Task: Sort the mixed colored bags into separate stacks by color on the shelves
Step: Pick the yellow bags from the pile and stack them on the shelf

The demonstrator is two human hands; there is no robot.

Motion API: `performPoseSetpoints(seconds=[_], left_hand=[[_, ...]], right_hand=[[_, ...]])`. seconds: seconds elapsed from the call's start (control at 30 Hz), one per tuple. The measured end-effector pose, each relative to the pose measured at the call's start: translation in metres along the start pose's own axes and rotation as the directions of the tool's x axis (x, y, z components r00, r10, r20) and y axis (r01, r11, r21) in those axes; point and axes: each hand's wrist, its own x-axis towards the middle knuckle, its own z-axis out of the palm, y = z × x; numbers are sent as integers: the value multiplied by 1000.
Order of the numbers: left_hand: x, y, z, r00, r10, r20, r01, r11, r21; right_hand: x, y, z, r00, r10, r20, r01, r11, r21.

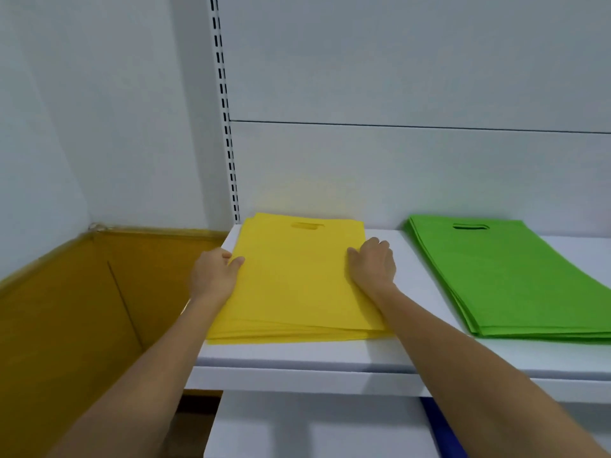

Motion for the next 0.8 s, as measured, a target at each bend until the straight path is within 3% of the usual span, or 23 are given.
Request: performPoseSetpoints(seconds=[0.23,0.47,0.63,0.8], left_hand=[[-2,1,2,998,37,-56,-39,999,-36],[-2,1,1,998,8,-60,-11,999,-44],[-4,-2,2,993,87,-79,-88,996,-13],[-7,0,0,985,132,-112,-129,991,27]], right_hand=[[3,0,1,992,-79,-101,68,992,-109],[0,2,0,966,-193,-175,178,979,-96],[-5,0,-1,920,-290,-263,305,952,19],[-10,-3,-5,957,-194,-216,248,933,262]])
